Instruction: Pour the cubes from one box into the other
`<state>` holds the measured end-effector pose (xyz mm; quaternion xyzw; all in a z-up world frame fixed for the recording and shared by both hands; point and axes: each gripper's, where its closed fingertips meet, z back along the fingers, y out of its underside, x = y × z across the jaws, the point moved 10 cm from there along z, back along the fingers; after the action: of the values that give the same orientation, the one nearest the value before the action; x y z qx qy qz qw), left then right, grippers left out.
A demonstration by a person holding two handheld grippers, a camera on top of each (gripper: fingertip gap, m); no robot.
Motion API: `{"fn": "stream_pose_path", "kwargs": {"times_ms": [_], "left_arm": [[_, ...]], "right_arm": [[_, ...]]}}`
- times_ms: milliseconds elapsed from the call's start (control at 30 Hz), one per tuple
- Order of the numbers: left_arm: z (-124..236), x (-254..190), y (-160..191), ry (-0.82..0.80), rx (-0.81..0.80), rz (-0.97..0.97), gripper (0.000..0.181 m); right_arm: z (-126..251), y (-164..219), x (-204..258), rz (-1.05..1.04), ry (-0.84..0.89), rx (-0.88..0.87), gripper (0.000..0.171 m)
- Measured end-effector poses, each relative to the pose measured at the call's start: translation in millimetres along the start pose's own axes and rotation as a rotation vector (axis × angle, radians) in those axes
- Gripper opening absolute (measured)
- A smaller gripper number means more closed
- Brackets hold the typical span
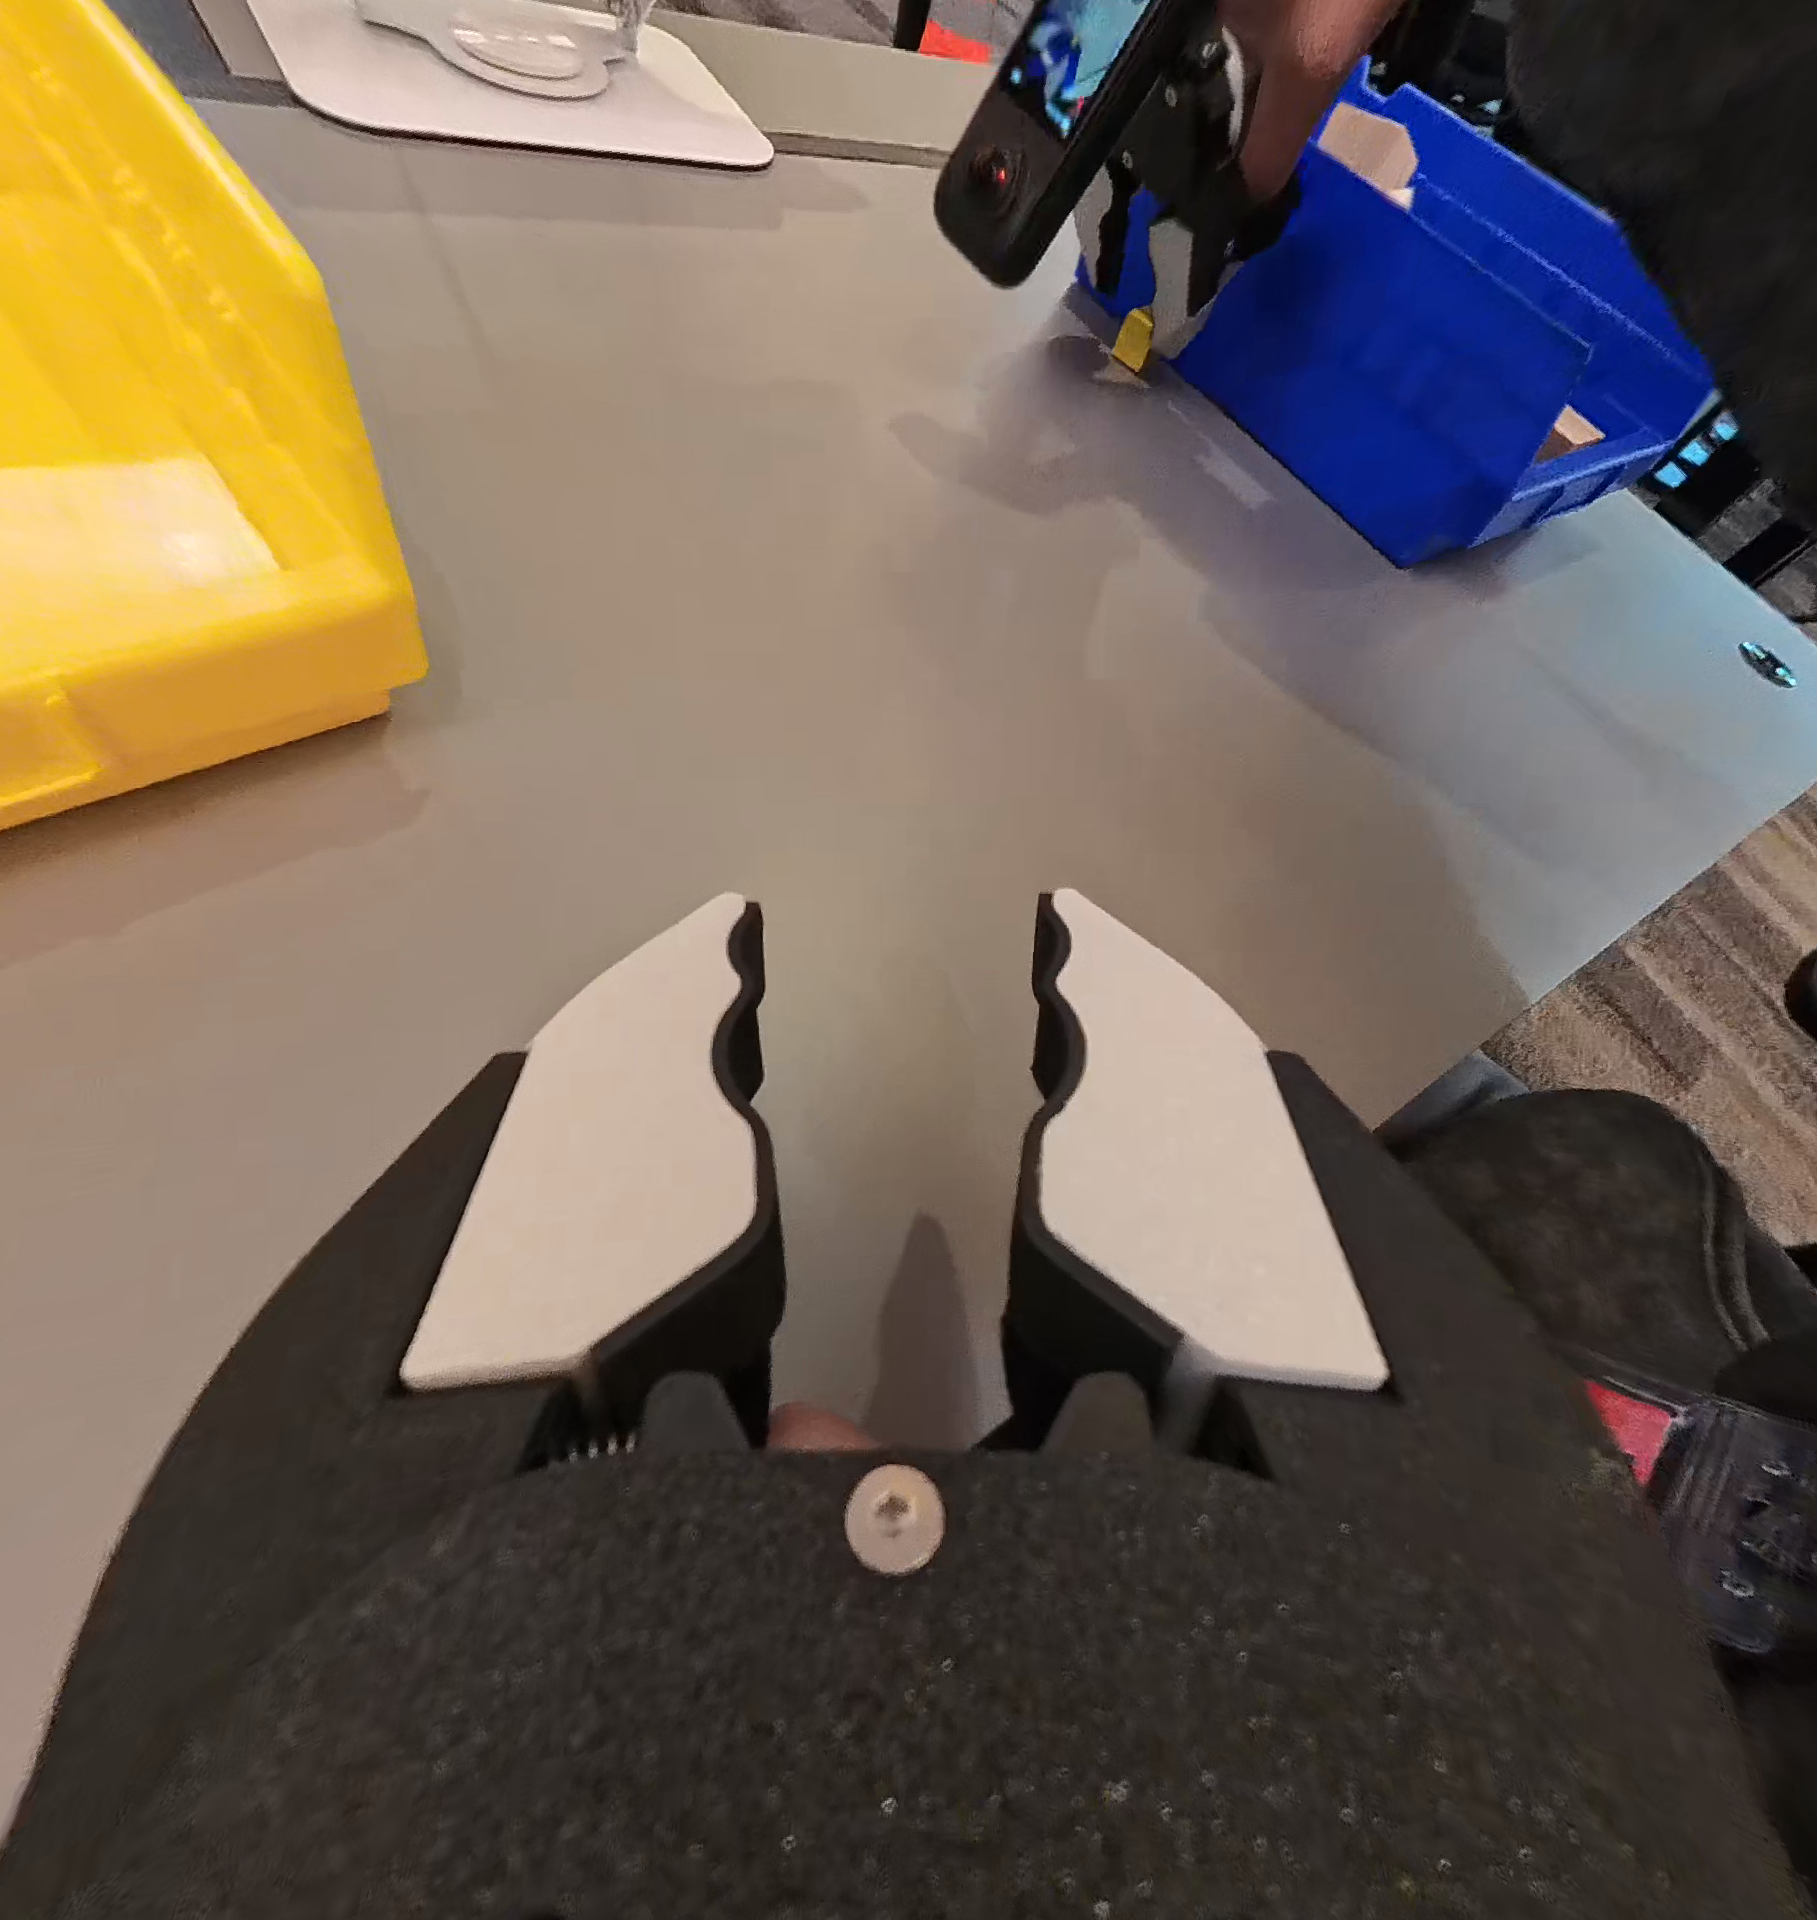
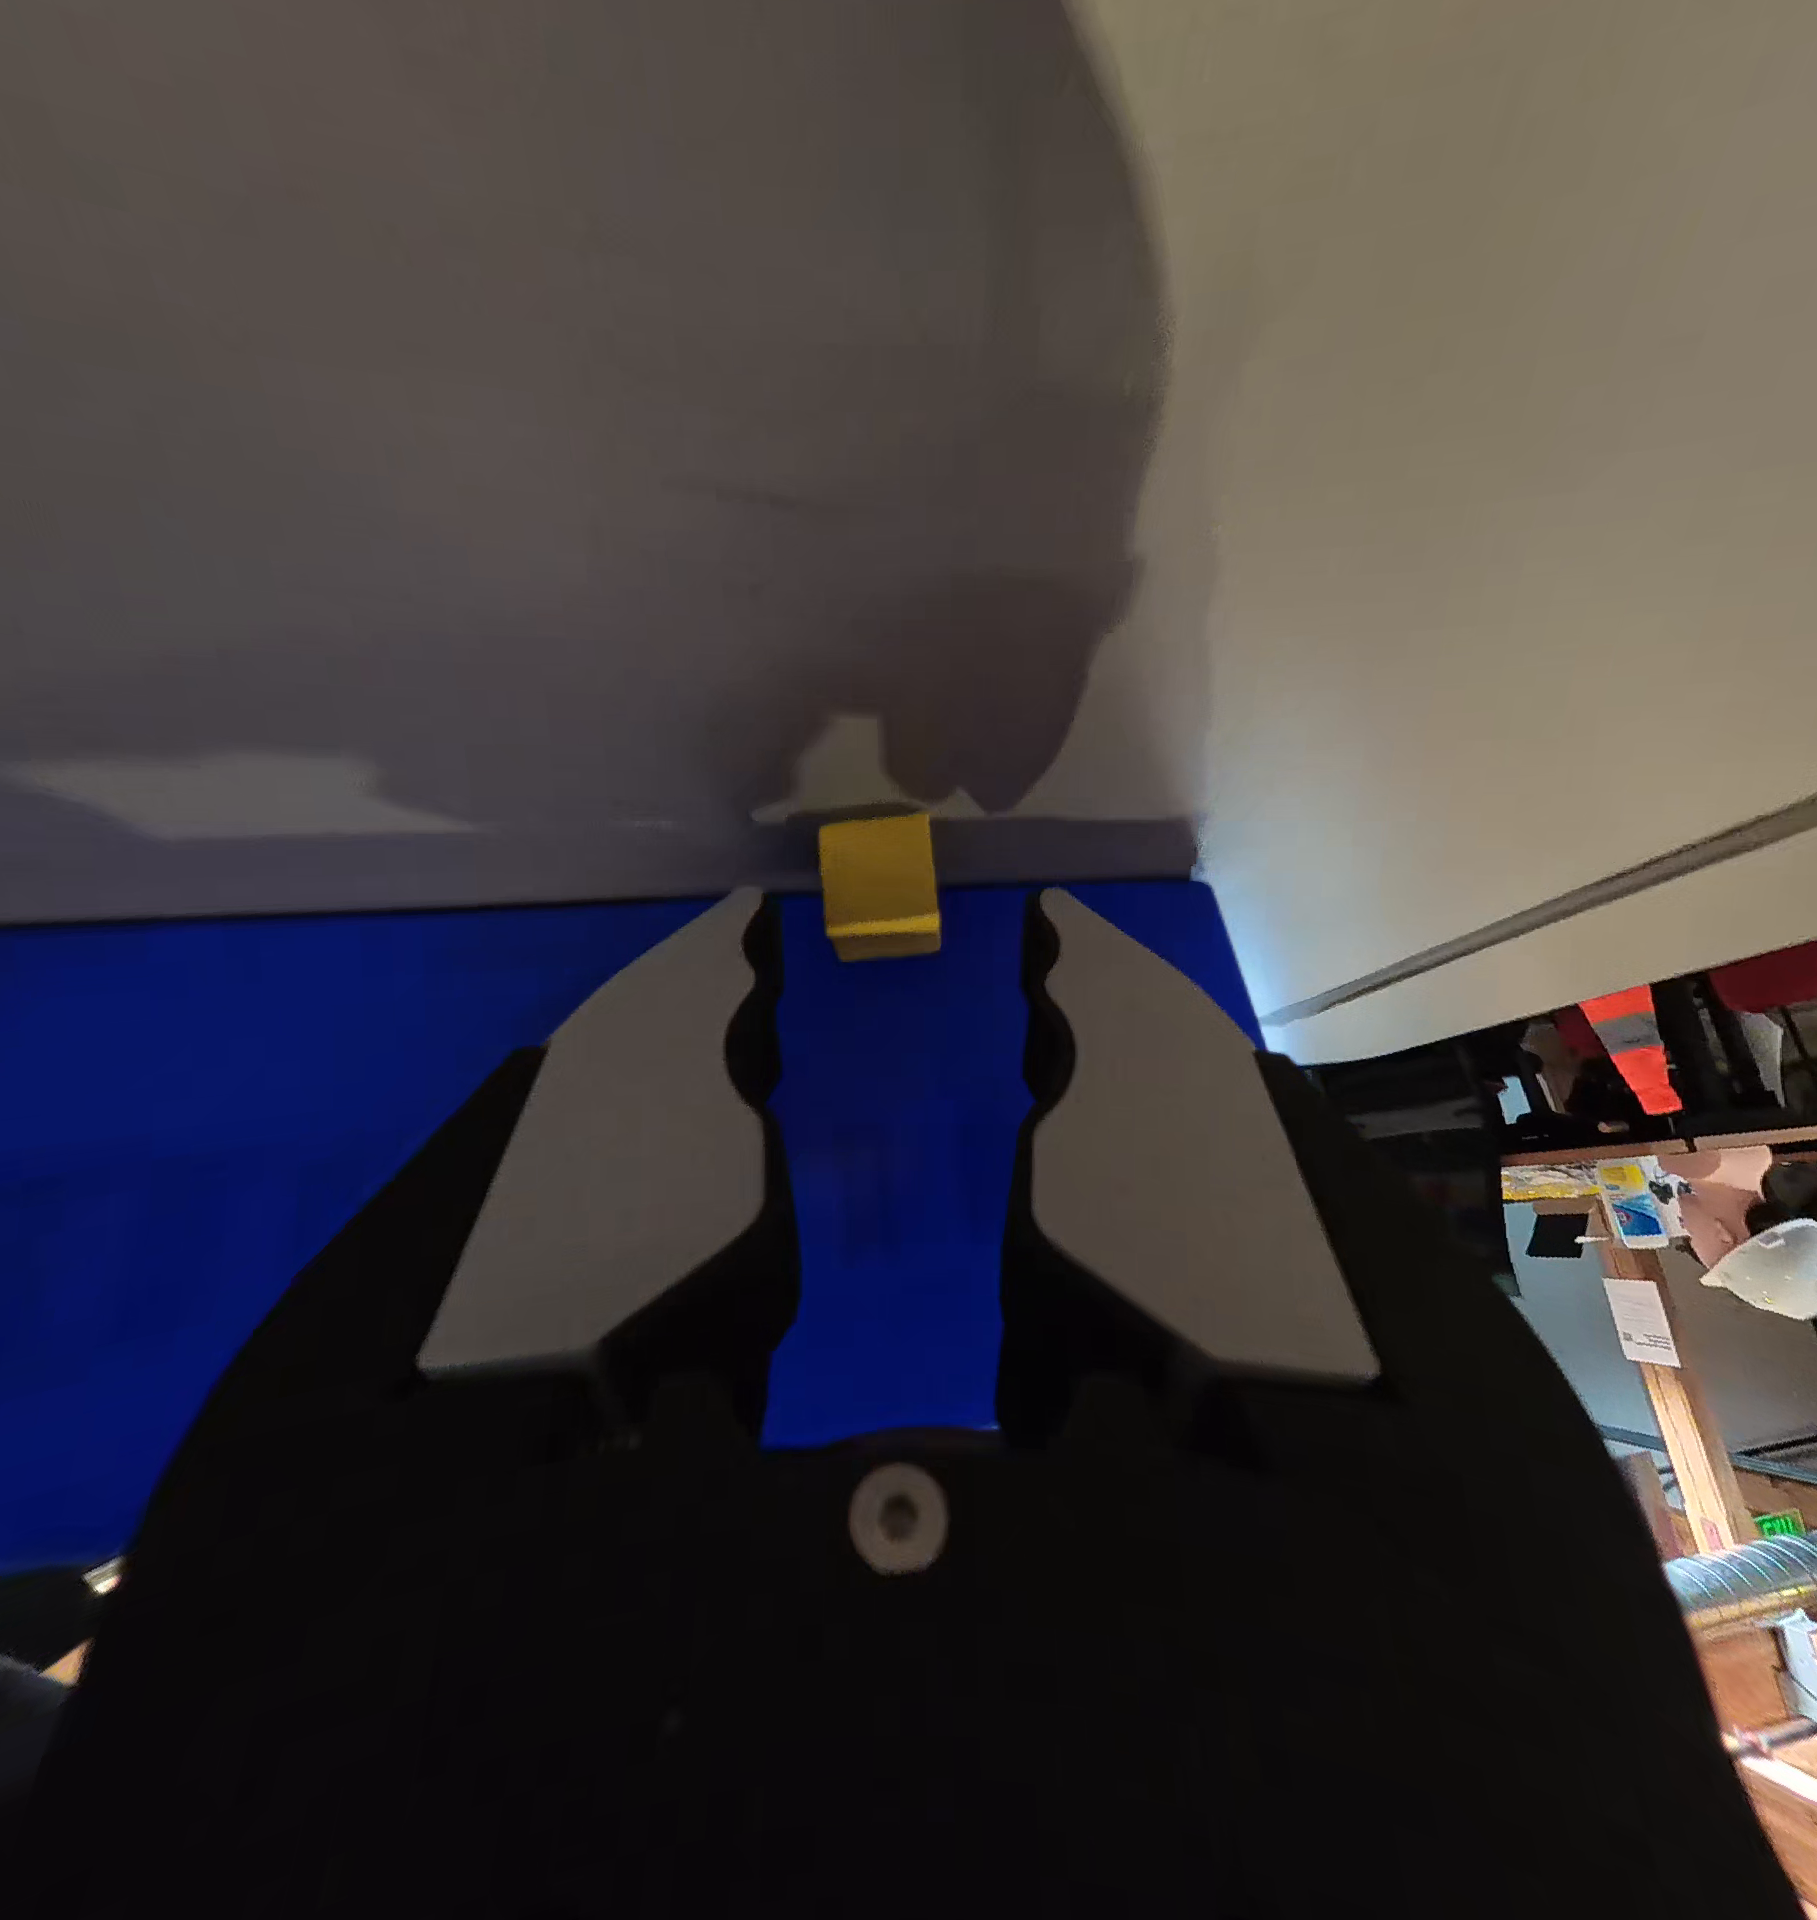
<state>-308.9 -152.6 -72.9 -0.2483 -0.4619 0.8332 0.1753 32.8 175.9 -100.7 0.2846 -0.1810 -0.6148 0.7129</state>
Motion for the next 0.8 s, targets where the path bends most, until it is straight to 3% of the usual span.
{"fn": "stream_pose_path", "kwargs": {"times_ms": [67,133,200,333,400,467,533,600,700,800], "left_arm": [[2.2,2.4,0.0,0.01,-0.004,0.024,0.049],[2.8,3.9,-0.7,0.014,-0.005,0.036,0.049],[2.7,4.7,-1.0,0.007,-0.005,0.033,0.049],[0.0,4.0,0.6,0.008,0.007,0.029,0.049],[-0.9,3.3,1.6,0.016,0.013,0.034,0.049],[-1.0,3.2,1.2,0.014,0.011,0.033,0.049],[-1.4,3.2,0.1,0.004,0.005,0.028,0.049],[-3.4,2.6,-1.5,-0.005,0.001,0.019,0.048],[-9.1,-0.8,-3.1,-0.009,0.007,0.004,0.048],[-16.5,-5.7,-2.5,-0.009,0.024,-0.017,0.048]], "right_arm": [[-8.6,-3.0,-1.4,-0.001,-0.016,0.005,0.041],[-14.9,-3.2,-0.8,0.019,-0.02,0.047,0.022],[-2.3,-0.2,0.5,0.025,0.029,-0.014,0.022],[75.4,41.5,7.6,-0.13,0.088,-0.443,0.022],[106.7,88.4,12.1,-0.245,0.136,-0.649,0.022],[115.1,143.3,11.2,-0.421,0.185,-0.806,0.022],[93.7,188.5,5.7,-0.635,0.162,-0.881,0.022],[50.2,207.2,-0.3,-0.824,-0.015,-0.894,0.022],[-7.5,198.9,-7.5,-0.971,-0.166,-0.806,0.022],[-28.7,181.2,-20.2,-1.0,-0.222,-0.785,0.022]]}}
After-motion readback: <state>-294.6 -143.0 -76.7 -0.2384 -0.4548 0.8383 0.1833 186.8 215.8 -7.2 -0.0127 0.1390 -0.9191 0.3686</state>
